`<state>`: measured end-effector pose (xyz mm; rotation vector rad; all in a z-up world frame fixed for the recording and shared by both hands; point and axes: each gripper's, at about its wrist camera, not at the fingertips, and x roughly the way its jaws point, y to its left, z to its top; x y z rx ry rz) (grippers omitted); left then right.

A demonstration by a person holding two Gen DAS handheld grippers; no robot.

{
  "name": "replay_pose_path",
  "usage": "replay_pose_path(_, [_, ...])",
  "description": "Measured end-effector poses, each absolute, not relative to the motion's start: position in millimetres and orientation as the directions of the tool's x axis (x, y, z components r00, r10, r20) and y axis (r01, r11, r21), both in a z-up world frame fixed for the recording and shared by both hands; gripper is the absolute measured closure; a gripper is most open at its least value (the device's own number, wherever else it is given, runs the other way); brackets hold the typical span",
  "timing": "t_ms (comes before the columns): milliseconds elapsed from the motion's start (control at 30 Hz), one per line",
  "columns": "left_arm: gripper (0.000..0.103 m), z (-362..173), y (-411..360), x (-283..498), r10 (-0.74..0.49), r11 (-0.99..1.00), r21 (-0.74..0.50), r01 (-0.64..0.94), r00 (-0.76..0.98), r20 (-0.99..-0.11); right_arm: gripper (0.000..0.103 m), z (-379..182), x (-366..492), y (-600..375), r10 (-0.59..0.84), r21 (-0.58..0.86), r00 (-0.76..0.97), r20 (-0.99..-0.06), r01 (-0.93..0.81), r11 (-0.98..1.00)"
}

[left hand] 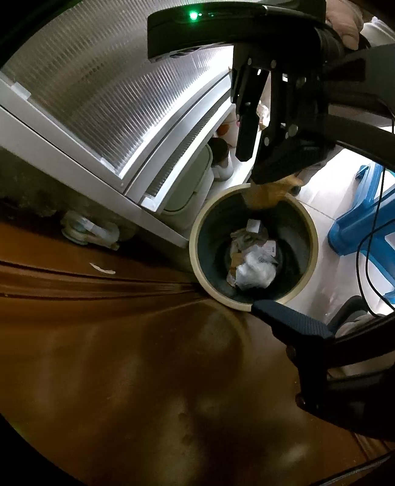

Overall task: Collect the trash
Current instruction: 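Open both tools to drop the tissue and packet into the bin, then raise both tools back up to the remaining trash on the counter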

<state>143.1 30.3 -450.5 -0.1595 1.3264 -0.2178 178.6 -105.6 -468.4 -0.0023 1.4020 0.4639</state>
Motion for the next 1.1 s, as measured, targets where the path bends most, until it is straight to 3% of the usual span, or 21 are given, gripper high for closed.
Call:
replay_pose_path(567, [0.02,-428.0,32.3,131.1,-0.259,0.966,-0.241,0.098,0.266,-0.929,0.06,-447.6,176.0,-108.5,0.336,0.292,0.122,-0.934,-0.286,0.913])
replay_pose_path(733, [0.02,-399.6,32.8,117.9,-0.283,0.959,-0.261,0.112,0.299,-0.911,0.058,-409.3,164.4,-111.3,0.338,0.278,0.165,-0.927,-0.305,0.911])
replay_pose_path(900, [0.012,-351.8,30.0,96.3,-0.325,0.945,-0.293,0.142,0.373,-0.869,0.057,-358.7,145.5,-113.0,0.333,0.232,0.248,-0.91,-0.364,0.902])
replay_pose_path(1100, [0.011,-283.5,26.3,69.5,-0.36,0.933,-0.309,0.186,0.461,-0.811,0.057,-287.6,113.9,-117.3,0.365,0.18,0.376,-0.852,-0.444,0.878])
